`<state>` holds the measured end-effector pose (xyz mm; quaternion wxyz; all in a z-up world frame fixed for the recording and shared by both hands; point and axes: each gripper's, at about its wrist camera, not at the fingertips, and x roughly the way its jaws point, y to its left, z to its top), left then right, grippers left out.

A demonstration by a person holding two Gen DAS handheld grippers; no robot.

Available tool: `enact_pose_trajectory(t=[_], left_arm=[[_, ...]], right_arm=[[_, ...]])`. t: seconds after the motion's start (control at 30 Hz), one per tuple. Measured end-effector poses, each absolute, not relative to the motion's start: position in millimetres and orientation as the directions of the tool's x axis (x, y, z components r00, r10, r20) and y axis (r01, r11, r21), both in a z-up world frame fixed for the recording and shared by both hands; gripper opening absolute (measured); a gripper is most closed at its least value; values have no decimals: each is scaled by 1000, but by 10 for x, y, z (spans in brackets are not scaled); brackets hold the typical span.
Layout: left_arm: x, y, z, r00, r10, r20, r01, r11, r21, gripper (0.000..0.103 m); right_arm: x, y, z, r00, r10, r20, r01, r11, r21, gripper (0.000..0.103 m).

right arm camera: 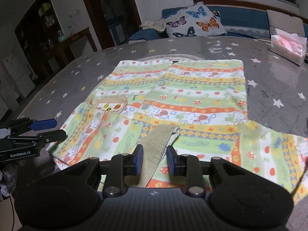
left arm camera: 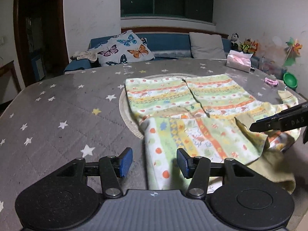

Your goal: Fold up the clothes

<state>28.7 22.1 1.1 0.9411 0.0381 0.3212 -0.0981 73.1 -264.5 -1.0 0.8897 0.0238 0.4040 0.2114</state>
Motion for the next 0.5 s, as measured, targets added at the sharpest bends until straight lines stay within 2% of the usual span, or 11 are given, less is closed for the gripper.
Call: enact_pose_trajectory(t=[0.03,0.13,0.23,0.33,0.4,0.5], left_arm=[[293,219,0,774,-157,-614,209,978,13,54],[318,216,-40,770,-150,-620,206,978,20,54],[326,231,-60,766,-146,-626,203,979,21,54],[330,239,-71,764,-147,-629,205,979,19,54],[331,247,-55,763,-150,-628,204,979,13,54],[351,260,13,772,-151,-617,198,980,7,54]], right_arm=[[715,-2628,18,596,385,-705,-361,912,193,7],[669,-2579,102,631,354,-690,-371,919,132,3],[634,-2574,260,678,319,-663,-360,930,79,2],[661,-2600,249,679,283,-677,-337,940,55,1],[699,-2668,160,659,277,-699,-311,947,83,2],[751,-2825,120,629,350,-694,-285,935,212,13]])
